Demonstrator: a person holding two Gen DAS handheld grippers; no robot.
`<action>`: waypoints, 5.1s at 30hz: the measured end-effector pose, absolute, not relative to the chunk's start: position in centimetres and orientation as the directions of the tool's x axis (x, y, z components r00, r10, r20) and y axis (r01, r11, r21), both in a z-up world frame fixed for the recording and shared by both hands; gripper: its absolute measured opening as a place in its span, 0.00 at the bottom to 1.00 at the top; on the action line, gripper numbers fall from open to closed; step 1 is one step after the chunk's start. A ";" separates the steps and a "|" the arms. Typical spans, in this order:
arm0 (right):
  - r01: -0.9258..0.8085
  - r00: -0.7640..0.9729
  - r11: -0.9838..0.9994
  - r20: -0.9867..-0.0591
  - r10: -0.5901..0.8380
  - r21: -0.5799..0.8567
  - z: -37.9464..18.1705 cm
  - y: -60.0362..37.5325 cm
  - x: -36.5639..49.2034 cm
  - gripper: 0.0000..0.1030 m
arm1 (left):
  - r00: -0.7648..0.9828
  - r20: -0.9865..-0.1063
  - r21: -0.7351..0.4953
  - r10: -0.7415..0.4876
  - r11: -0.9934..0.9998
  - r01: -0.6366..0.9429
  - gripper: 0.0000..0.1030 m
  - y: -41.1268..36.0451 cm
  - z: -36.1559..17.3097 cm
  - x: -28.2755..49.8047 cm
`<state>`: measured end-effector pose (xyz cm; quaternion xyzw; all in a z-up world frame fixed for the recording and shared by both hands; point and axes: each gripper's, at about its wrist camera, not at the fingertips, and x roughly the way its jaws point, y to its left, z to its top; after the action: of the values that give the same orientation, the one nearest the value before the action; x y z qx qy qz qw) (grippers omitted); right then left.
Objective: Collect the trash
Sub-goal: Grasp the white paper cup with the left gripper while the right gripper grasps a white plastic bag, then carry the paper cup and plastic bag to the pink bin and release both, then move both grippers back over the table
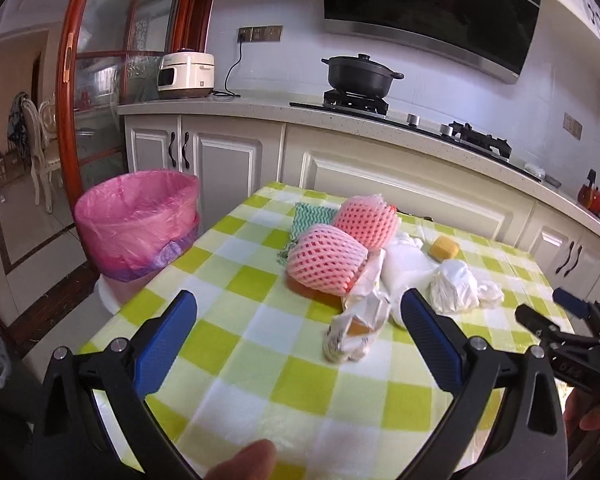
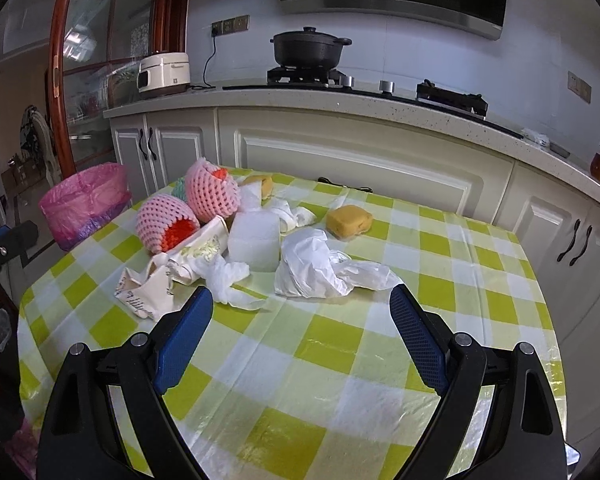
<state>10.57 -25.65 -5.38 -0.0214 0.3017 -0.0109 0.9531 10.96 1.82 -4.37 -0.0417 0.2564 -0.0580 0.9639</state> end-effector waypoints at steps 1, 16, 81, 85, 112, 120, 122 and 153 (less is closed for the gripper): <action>0.008 0.810 0.999 -0.585 -0.031 -0.042 -5.9 -26.0 11.4 0.82 | 0.863 -0.488 -0.092 -0.129 0.991 0.096 0.96 1.6 -4.6 11.6; 0.010 0.689 1.000 -0.725 0.006 0.018 -11.2 -28.4 23.5 0.82 | 0.708 -0.701 0.026 -0.083 0.990 0.142 0.96 -2.1 -11.1 19.8; -0.431 0.735 0.898 -0.543 0.407 0.090 -1.7 -5.9 22.4 0.35 | 0.859 -0.504 -0.021 0.086 0.994 -0.111 0.50 15.4 -3.4 16.7; -0.478 0.719 0.874 -0.530 0.449 0.092 -1.0 -2.6 25.6 0.35 | 0.863 -0.486 -0.032 0.135 0.985 -0.172 0.50 18.8 -2.0 19.5; -0.582 0.568 0.756 -0.515 0.642 0.301 -3.9 8.6 41.7 0.52 | 0.830 -0.509 -0.142 0.227 0.929 -0.341 0.68 31.7 -4.7 32.7; -0.557 0.635 0.785 -0.469 0.613 0.272 -2.3 3.9 35.9 0.55 | 0.858 -0.443 -0.097 0.260 0.938 -0.334 0.88 27.0 -3.0 27.6; -0.545 0.654 0.798 -0.465 0.597 0.258 -2.3 2.0 34.0 0.57 | 0.871 -0.415 -0.067 0.265 0.945 -0.320 0.95 24.9 -2.6 26.1; -0.043 0.761 0.993 -0.640 0.105 0.112 -10.5 -23.8 25.0 0.67 | 0.807 -0.580 -0.114 -0.112 0.992 0.055 0.96 1.7 -10.6 23.2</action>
<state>25.00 -23.85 -10.54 0.0454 0.3433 0.0393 0.9373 23.22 1.68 -10.63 -0.0457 0.3078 -0.0440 0.9493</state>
